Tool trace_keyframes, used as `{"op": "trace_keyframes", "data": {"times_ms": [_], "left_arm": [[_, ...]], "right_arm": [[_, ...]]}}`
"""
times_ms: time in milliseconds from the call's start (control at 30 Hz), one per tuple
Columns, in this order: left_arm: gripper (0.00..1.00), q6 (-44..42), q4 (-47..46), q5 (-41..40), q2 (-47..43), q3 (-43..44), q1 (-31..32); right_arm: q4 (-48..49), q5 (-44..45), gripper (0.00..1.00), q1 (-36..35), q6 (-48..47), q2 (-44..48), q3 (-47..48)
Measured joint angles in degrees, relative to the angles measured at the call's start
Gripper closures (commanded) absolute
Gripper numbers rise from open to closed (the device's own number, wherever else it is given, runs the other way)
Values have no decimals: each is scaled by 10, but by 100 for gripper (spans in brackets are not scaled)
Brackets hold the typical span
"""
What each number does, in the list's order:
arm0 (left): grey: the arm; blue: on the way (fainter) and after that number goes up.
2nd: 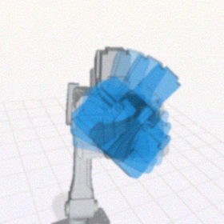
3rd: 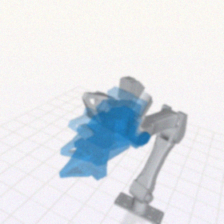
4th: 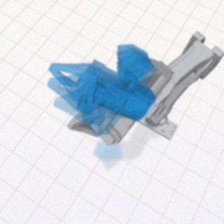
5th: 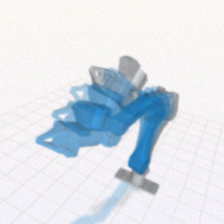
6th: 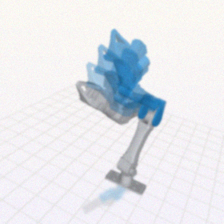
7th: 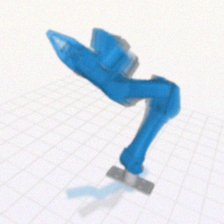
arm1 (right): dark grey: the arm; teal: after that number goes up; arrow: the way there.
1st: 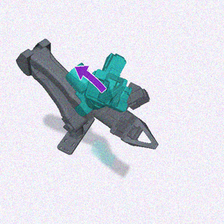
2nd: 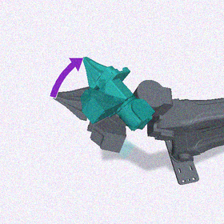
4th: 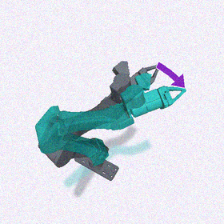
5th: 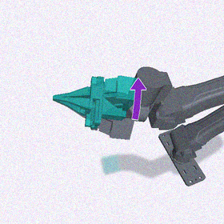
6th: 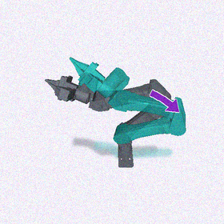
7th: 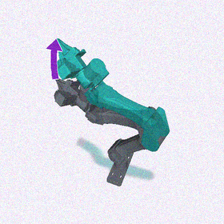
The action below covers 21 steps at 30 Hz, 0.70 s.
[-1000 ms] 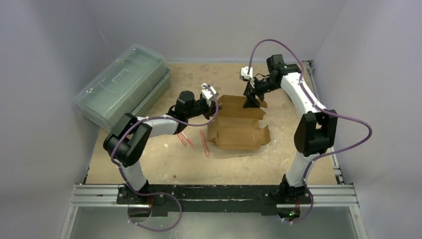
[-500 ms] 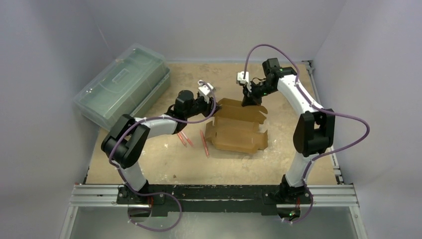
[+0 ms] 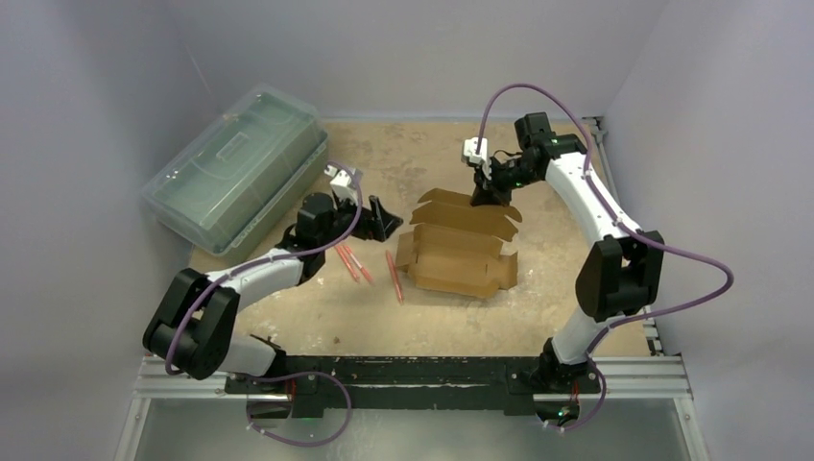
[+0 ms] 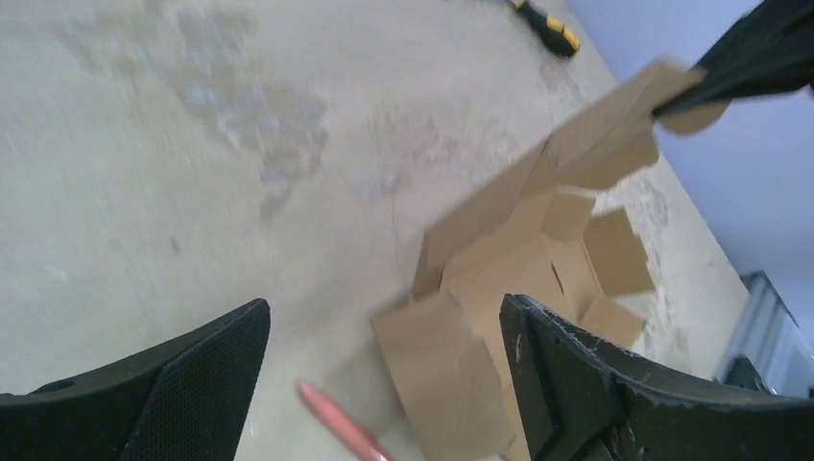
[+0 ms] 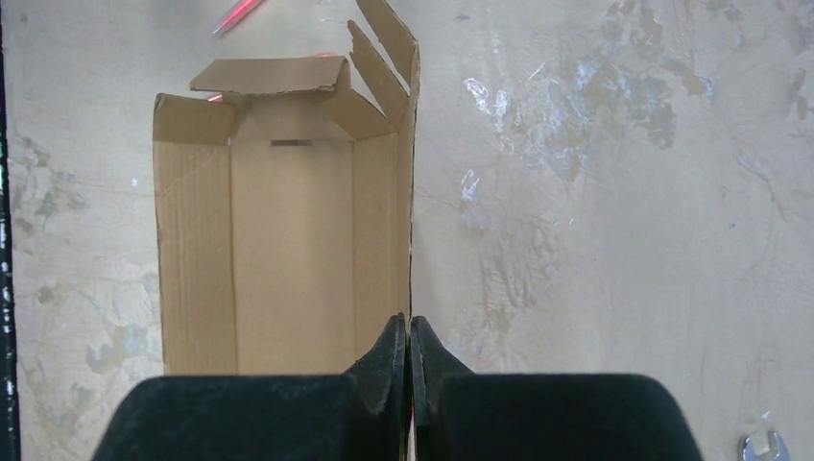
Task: Fold the paper box
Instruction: Fold the paper box at the center of the board.
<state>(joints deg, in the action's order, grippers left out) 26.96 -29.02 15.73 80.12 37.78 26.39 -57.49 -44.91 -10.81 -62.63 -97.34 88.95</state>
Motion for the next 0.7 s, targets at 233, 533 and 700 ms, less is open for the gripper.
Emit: {"op": "trace_keyframes", "data": {"times_ms": [233, 533, 700], "left_arm": [[12, 59, 22, 50, -5, -88, 0], [13, 137, -2, 92, -4, -119, 5], [21, 169, -23, 103, 23, -119, 14]], "right_arm": [[-13, -1, 100, 0, 13, 1, 0], [-22, 2, 100, -16, 30, 31, 0], [-21, 8, 100, -34, 39, 48, 0]]}}
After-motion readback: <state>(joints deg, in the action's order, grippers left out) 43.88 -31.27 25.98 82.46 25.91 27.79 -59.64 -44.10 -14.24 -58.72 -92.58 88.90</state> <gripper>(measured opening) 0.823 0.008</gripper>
